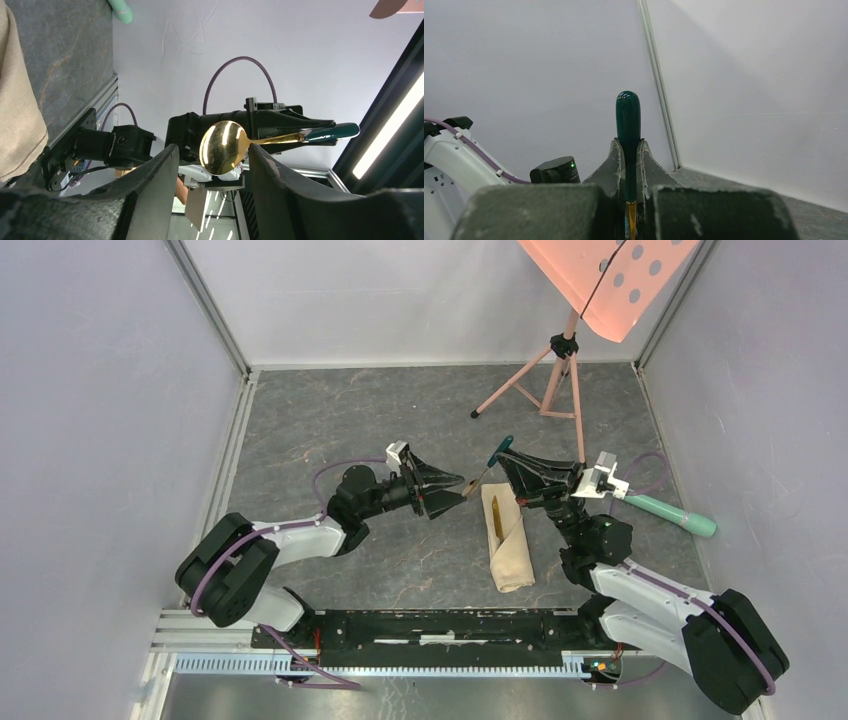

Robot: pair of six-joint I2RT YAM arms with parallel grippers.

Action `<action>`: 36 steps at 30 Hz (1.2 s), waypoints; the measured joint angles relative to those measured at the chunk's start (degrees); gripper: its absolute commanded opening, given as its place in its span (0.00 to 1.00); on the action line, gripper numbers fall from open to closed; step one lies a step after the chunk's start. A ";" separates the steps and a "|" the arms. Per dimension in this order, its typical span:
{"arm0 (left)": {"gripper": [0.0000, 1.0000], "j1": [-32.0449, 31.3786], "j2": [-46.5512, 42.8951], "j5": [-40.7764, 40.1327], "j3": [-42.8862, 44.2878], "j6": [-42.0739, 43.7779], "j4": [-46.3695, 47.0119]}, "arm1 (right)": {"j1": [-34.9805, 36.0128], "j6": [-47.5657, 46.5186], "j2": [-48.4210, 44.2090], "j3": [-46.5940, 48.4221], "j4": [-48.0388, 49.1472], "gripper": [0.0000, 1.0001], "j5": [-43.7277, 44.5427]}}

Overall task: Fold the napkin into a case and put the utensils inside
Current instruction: Pass from the right arm to the left, then pass from the left arm to the right

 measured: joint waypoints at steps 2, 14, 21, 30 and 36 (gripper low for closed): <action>0.49 -0.44 0.00 -0.17 0.02 -0.07 0.72 | 0.42 -0.15 0.46 0.00 0.02 0.00 0.17; 0.02 -1.14 2.29 -1.29 -0.63 -2.27 5.70 | 3.80 -2.86 1.16 0.33 0.68 0.13 4.57; 0.02 0.26 2.29 -2.54 -1.51 -2.01 9.75 | 5.22 -4.90 -5.55 -2.16 -4.13 0.75 5.35; 0.02 9.53 -8.17 -0.52 5.01 27.87 -26.58 | 5.38 -18.67 -20.70 -1.29 -47.30 0.94 12.22; 0.02 11.63 -12.63 -4.22 14.75 49.99 -49.66 | 5.38 -32.96 -16.46 10.01 -75.69 0.77 15.96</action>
